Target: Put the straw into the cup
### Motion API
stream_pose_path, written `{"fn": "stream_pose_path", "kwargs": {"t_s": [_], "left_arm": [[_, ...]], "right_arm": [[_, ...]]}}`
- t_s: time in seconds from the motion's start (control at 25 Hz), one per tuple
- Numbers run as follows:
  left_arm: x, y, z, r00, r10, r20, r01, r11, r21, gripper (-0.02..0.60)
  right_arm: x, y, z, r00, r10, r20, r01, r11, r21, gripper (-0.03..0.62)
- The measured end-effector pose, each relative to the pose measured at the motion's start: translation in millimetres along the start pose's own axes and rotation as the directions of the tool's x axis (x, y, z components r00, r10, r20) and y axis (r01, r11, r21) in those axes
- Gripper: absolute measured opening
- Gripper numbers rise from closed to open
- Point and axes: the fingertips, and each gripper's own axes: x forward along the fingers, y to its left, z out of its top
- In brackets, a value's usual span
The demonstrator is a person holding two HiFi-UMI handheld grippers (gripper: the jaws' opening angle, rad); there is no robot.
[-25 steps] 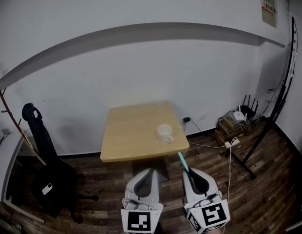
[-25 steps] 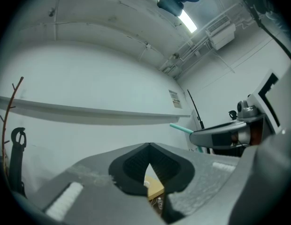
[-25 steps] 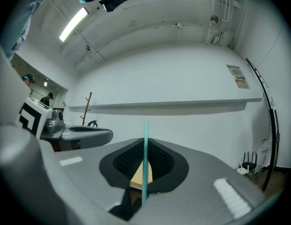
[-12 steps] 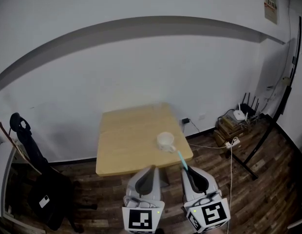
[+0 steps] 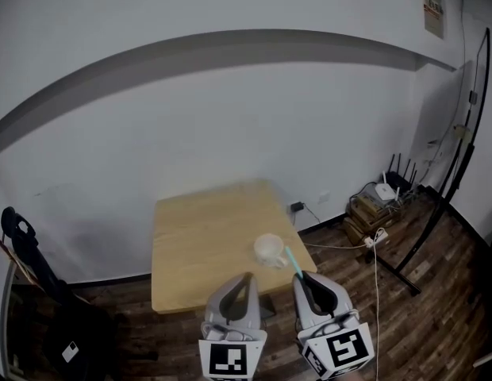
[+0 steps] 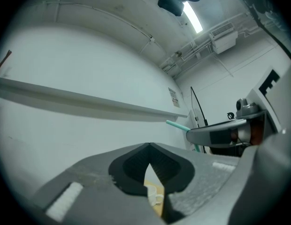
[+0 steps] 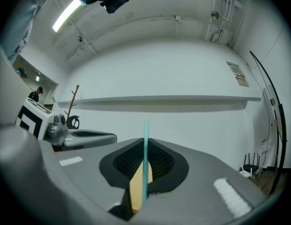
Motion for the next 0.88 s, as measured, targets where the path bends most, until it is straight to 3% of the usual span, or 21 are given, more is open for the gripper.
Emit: {"fn": "stream_pose_path", "kwargs": {"t_s": [0.4,0.88], "left_arm": [[43,15,-31,0.998,-0.010,-0.057,0.010,1.000,-0.011,0.017],[124,37,-47,0.996,0.044,-0.077,-0.044,0.999,0.001,0.017]], "right_arm": [[44,-23,-19,1.000,0.001,-0.017,0.000,1.000,0.022,0.031],[118,-62,-35,0.996,0.085,-0.024,-0.084,0.995,0.054,0.031]]}}
